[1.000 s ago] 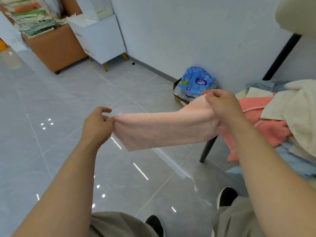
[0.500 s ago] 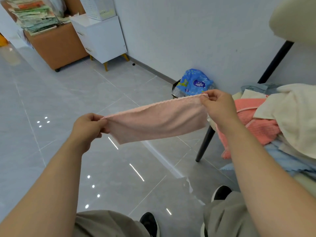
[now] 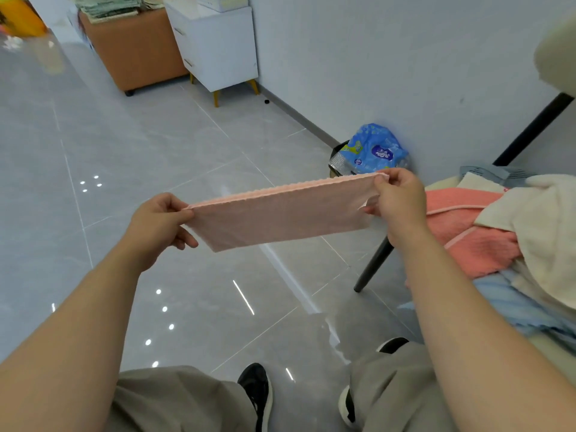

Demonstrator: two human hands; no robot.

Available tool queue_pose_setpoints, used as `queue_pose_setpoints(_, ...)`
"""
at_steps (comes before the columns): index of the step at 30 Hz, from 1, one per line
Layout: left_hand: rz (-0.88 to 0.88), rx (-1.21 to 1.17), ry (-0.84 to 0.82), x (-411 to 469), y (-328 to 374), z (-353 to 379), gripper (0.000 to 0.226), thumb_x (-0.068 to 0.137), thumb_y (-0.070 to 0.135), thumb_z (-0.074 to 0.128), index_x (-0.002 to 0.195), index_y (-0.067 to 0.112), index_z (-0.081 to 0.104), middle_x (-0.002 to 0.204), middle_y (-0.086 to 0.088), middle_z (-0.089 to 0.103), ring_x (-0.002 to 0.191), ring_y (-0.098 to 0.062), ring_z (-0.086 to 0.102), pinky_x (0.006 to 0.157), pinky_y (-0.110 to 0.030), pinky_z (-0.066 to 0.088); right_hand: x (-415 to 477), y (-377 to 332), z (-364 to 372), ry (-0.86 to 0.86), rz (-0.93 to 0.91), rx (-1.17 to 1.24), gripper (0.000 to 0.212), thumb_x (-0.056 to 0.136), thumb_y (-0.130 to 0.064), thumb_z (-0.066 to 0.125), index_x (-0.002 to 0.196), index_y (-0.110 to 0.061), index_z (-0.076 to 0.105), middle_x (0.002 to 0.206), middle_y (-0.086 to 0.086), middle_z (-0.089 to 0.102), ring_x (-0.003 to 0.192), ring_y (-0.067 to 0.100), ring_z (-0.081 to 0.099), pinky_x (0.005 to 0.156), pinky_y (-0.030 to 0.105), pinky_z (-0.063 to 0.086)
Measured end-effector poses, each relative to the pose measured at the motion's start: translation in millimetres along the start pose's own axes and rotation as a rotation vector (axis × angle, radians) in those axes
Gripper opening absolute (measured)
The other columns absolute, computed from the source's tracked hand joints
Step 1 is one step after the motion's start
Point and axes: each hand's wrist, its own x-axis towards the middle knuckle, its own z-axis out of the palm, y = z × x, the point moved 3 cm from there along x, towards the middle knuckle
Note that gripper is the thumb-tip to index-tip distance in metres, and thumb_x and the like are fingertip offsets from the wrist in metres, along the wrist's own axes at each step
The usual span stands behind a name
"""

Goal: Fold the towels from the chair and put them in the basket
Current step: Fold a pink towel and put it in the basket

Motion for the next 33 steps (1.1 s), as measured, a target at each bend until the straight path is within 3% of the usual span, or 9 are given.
queue_pose_setpoints(2,-0.01,-0.057,-0.004,-9,-1,-1,0.014,0.097,0.004,0.059,0.086,0.01,0.052,0.084,-0.016,0.061,0.053,-0.027,0.069,0.047,-0.03,0.05,-5,0,-3,-0.01,-0.094,-0.097,0.008,0.092,-0.032,0.053,0.089,-0.036,0.06,0.09,-0.004,0.068,0.084,0.025,0.069,0.074,0.049,0.061)
queue_pose_setpoints(4,-0.019,-0.185,0.002,-15,7,0,0.016,0.099,0.003,0.055,0.086,0.011,0.051,0.083,-0.014,0.061,0.06,-0.028,0.072,0.051,-0.029,0.057,-5,2,-7,-0.012,-0.135,-0.119,0.007,0.087,-0.041,0.051,0.085,-0.042,0.057,0.085,-0.008,0.068,0.081,0.023,0.068,0.076,0.053,0.059)
queue_pose_setpoints(8,0.062,-0.276,0.061,-11,44,9,0.01,0.1,0.004,0.053,0.092,0.009,0.053,0.085,-0.017,0.066,0.076,-0.027,0.075,0.072,-0.031,0.063,1,-2,-18,0.075,-0.068,0.011,0.007,0.098,-0.025,0.051,0.098,-0.024,0.058,0.084,-0.005,0.065,0.076,0.021,0.067,0.072,0.047,0.061)
queue_pose_setpoints(10,0.093,-0.277,0.178,-8,48,17,0.006,0.1,0.006,0.053,0.095,0.009,0.055,0.084,-0.016,0.068,0.075,-0.024,0.074,0.073,-0.031,0.062,8,1,-16,0.078,-0.041,-0.016,0.012,0.099,-0.022,0.051,0.104,-0.016,0.06,0.092,-0.002,0.066,0.087,0.022,0.067,0.08,0.043,0.059)
queue_pose_setpoints(16,0.057,-0.155,0.397,24,10,80,0.02,0.094,0.024,0.058,0.111,0.013,0.063,0.088,0.003,0.063,0.088,-0.022,0.061,0.074,-0.031,0.047,28,5,-23,0.155,-0.215,-0.268,0.015,0.105,-0.024,0.041,0.114,-0.017,0.05,0.103,0.0,0.06,0.09,0.022,0.054,0.071,0.028,0.032)
queue_pose_setpoints(20,0.137,-0.008,0.312,55,28,101,0.022,0.097,0.03,0.05,0.111,0.016,0.059,0.099,0.001,0.06,0.092,-0.021,0.055,0.079,-0.034,0.042,32,6,-34,0.304,-0.208,-0.384,0.02,0.106,-0.025,0.037,0.119,-0.014,0.048,0.098,-0.003,0.055,0.096,0.028,0.057,0.084,0.037,0.041)
queue_pose_setpoints(23,0.129,-0.101,0.262,66,40,110,0.023,0.098,0.032,0.046,0.112,0.016,0.055,0.104,-0.001,0.058,0.096,-0.022,0.054,0.076,-0.032,0.041,30,1,-35,0.35,-0.246,-0.288,0.019,0.106,-0.024,0.038,0.118,-0.013,0.048,0.097,-0.004,0.055,0.087,0.021,0.052,0.071,0.027,0.031)
queue_pose_setpoints(28,0.313,-0.032,0.333,50,68,115,0.021,0.102,0.029,0.042,0.118,0.018,0.048,0.09,0.016,0.05,0.091,-0.015,0.05,0.08,-0.029,0.036,16,-12,-40,0.467,-0.35,-0.223,0.021,0.105,-0.027,0.04,0.118,-0.014,0.05,0.092,-0.005,0.06,0.076,0.007,0.051,0.069,0.027,0.034)
queue_pose_setpoints(33,0.332,0.11,0.308,52,55,90,0.019,0.103,0.027,0.046,0.119,0.018,0.051,0.097,0.01,0.055,0.093,-0.016,0.049,0.08,-0.027,0.033,20,3,-46,0.387,-0.201,-0.317,0.019,0.104,-0.032,0.041,0.115,-0.019,0.049,0.09,0.0,0.061,0.082,0.023,0.058,0.069,0.032,0.036)
